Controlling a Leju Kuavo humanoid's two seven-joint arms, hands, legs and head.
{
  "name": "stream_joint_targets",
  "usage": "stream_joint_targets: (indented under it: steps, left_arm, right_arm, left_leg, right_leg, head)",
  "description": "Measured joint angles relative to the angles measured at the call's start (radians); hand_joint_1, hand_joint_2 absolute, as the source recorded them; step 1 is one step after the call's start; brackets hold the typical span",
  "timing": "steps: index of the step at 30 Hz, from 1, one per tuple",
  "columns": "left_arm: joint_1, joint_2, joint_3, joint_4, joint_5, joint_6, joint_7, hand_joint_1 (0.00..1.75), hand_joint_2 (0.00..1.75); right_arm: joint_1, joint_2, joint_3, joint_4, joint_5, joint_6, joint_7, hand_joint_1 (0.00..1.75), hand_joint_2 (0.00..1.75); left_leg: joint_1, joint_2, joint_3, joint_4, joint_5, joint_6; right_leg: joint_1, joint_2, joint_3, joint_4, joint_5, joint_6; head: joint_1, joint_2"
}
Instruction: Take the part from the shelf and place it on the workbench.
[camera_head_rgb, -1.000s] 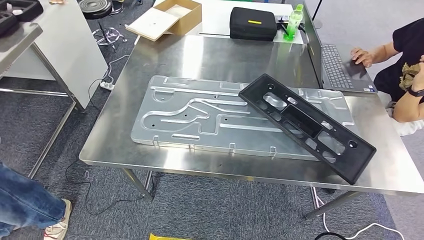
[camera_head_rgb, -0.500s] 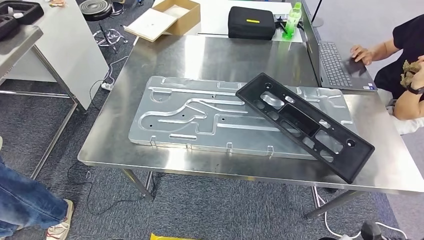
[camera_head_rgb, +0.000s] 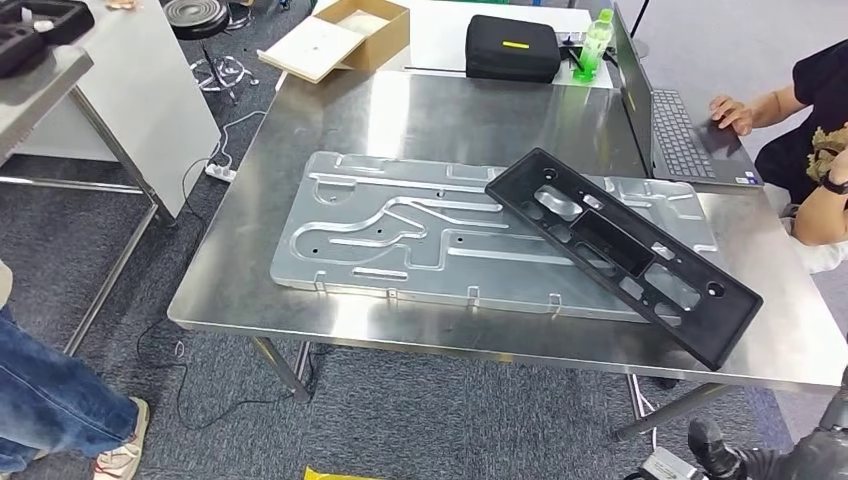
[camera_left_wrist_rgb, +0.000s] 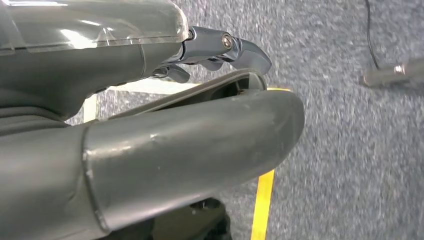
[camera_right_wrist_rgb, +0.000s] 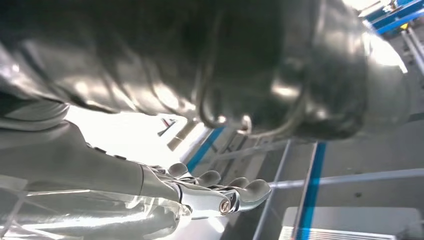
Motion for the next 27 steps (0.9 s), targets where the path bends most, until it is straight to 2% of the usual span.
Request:
stream_joint_targets:
  steps: [1,3,4,5,6,7,9,10,11,13,15,16,18,19,20,21,22,24,26,27]
  left_arm:
    - [-0.001,0.000,0.000,0.000,0.000,0.000,0.002,0.00,0.00]
    - [-0.001,0.000,-0.001,0.000,0.001,0.002,0.012,0.00,0.00]
    - [0.000,0.000,-0.001,0.000,0.002,0.003,0.020,0.00,0.00]
    - [0.001,0.000,-0.001,0.000,0.004,0.003,0.027,0.00,0.00]
    - [0.001,0.000,-0.001,0.000,0.006,0.004,0.032,0.00,0.00]
    - [0.001,0.000,-0.001,0.000,0.008,0.004,0.036,0.00,0.00]
    - [-0.001,-0.001,-0.001,0.000,0.010,0.005,0.041,0.00,0.00]
    - [-0.002,-0.002,-0.001,0.000,0.010,0.005,0.043,0.00,0.00]
    - [-0.003,-0.002,-0.001,0.000,0.010,0.006,0.045,0.00,0.00]
    - [-0.002,-0.002,0.000,0.000,0.008,0.007,0.048,0.00,0.00]
    - [0.000,-0.002,0.000,0.000,0.008,0.008,0.051,0.00,0.00]
    - [0.000,-0.002,0.000,0.000,0.008,0.008,0.052,0.00,0.00]
    - [-0.001,-0.002,0.000,0.000,0.008,0.008,0.054,0.00,0.00]
    - [-0.001,-0.002,0.000,0.000,0.008,0.008,0.055,0.00,0.00]
    - [-0.001,-0.002,0.000,0.000,0.008,0.008,0.056,0.00,0.00]
    - [0.001,-0.002,0.000,0.000,0.008,0.008,0.056,0.00,0.00]
    - [0.002,-0.002,0.000,0.000,0.008,0.008,0.056,0.00,0.00]
    - [0.001,-0.002,0.000,0.000,0.008,0.008,0.056,0.00,0.00]
    - [-0.003,-0.002,0.000,0.000,0.008,0.009,0.056,0.00,0.00]
    - [-0.003,-0.002,0.000,0.000,0.008,0.010,0.057,0.00,0.44]
  right_arm:
    - [0.000,-0.004,0.001,0.001,0.004,0.000,0.000,0.00,0.00]
    - [-0.001,-0.008,0.002,0.005,0.026,0.000,0.002,0.00,0.00]
    - [-0.002,-0.009,0.002,0.007,0.043,0.000,0.005,0.00,0.00]
    - [-0.003,-0.008,0.003,0.010,0.058,0.000,0.011,0.00,0.00]
    - [-0.003,-0.008,0.003,0.013,0.069,0.000,0.019,0.00,0.00]
    - [-0.003,-0.008,0.003,0.016,0.077,0.000,0.028,0.00,0.00]
    - [-0.003,-0.010,0.003,0.020,0.088,0.000,0.049,0.00,0.00]
    - [-0.003,-0.012,0.003,0.022,0.092,0.000,0.059,0.00,0.00]
    - [-0.004,-0.015,0.003,0.023,0.094,0.000,0.069,0.00,0.00]
    - [-0.005,-0.022,0.005,0.024,0.096,0.000,0.083,0.00,0.00]
    - [-0.007,-0.027,0.010,0.024,0.097,0.000,0.091,0.00,0.00]
    - [-0.007,-0.029,0.012,0.024,0.098,0.000,0.094,0.00,0.00]
    - [-0.007,-0.032,0.016,0.025,0.098,0.000,0.101,0.00,0.00]
    - [-0.008,-0.035,0.019,0.026,0.098,0.000,0.103,0.00,0.00]
    - [-0.008,-0.037,0.021,0.027,0.098,0.000,0.105,0.00,0.00]
    - [-0.008,-0.040,0.023,0.028,0.098,0.000,0.105,0.00,0.00]
    - [-0.009,-0.042,0.025,0.029,0.098,0.000,0.106,0.00,0.00]
    - [-0.009,-0.045,0.028,0.029,0.098,0.000,0.107,0.00,0.00]
    - [-0.009,-0.048,0.031,0.029,0.098,0.000,0.110,0.00,0.00]
    - [-0.010,-0.050,0.031,0.029,0.099,0.000,0.112,0.00,0.00]
  left_leg:
    - [0.001,0.001,0.001,-0.004,0.003,0.005]
    - [-0.001,0.002,-0.001,-0.005,0.004,0.010]
    - [-0.003,0.001,-0.001,-0.005,0.004,0.011]
    - [-0.004,-0.002,-0.001,-0.005,0.004,0.011]
    - [-0.005,-0.007,0.000,-0.004,0.003,0.011]
    - [-0.005,-0.014,0.001,-0.004,0.003,0.011]
    - [-0.006,-0.030,0.002,-0.003,0.003,0.008]
    - [-0.005,-0.038,0.000,-0.002,0.003,0.004]
    - [-0.005,-0.046,-0.003,-0.002,0.004,0.000]
    - [-0.002,-0.061,-0.008,-0.004,0.008,-0.013]
    - [-0.001,-0.051,-0.017,0.017,-0.008,-0.022]
    - [-0.002,-0.038,-0.033,0.052,-0.030,-0.026]
    - [-0.001,-0.016,-0.089,0.169,-0.091,-0.031]
    - [0.000,-0.013,-0.118,0.226,-0.112,-0.034]
    - [0.001,-0.011,-0.135,0.258,-0.117,-0.037]
    - [0.002,-0.008,-0.134,0.255,-0.103,-0.039]
    - [0.003,-0.001,-0.114,0.216,-0.074,-0.039]
    - [-0.001,0.043,-0.051,0.089,-0.016,-0.035]
    - [-0.007,0.075,-0.018,0.017,0.004,-0.023]
    - [-0.011,0.073,-0.019,0.011,0.002,-0.016]
  right_leg:
    - [-0.001,0.000,-0.017,0.038,-0.025,0.003]
    - [-0.002,0.001,-0.072,0.155,-0.085,0.008]
    - [-0.002,0.001,-0.098,0.206,-0.102,0.010]
    - [-0.002,0.001,-0.109,0.228,-0.101,0.010]
    - [-0.002,0.002,-0.104,0.215,-0.081,0.009]
    - [-0.003,0.007,-0.082,0.168,-0.048,0.007]
    - [-0.003,0.038,-0.021,0.040,0.009,-0.001]
    - [-0.001,0.052,0.000,-0.005,0.022,-0.005]
    - [0.001,0.061,0.010,-0.027,0.023,-0.008]
    - [0.003,0.049,0.013,-0.035,0.024,-0.015]
    - [0.001,0.029,0.020,-0.048,0.029,-0.028]
    - [0.000,0.018,0.024,-0.055,0.031,-0.034]
    - [0.003,-0.006,0.027,-0.056,0.030,-0.043]
    - [0.005,-0.018,0.027,-0.056,0.028,-0.045]
    - [0.006,-0.030,0.028,-0.055,0.027,-0.045]
    - [0.006,-0.041,0.028,-0.054,0.025,-0.045]
    - [0.006,-0.052,0.030,-0.052,0.022,-0.043]
    - [0.009,-0.071,0.034,-0.044,0.013,-0.035]
    - [0.014,-0.089,0.036,-0.037,0.005,-0.025]
    - [0.016,-0.099,0.037,-0.035,0.003,-0.021]
  head:
    - [0.000,0.000]
    - [0.000,0.000]
    - [0.000,0.000]
    - [0.000,0.000]
    - [0.000,0.000]
    - [0.000,0.000]
    - [0.000,0.000]
    - [0.000,0.000]
    - [0.000,0.000]
    - [0.000,0.000]
    - [-0.001,0.000]
    - [-0.001,0.000]
    - [-0.002,0.000]
    - [-0.002,0.000]
    - [-0.002,0.000]
    - [-0.002,0.000]
    - [-0.002,0.000]
    - [-0.002,0.000]
    - [0.000,0.000]
    - [0.000,0.000]
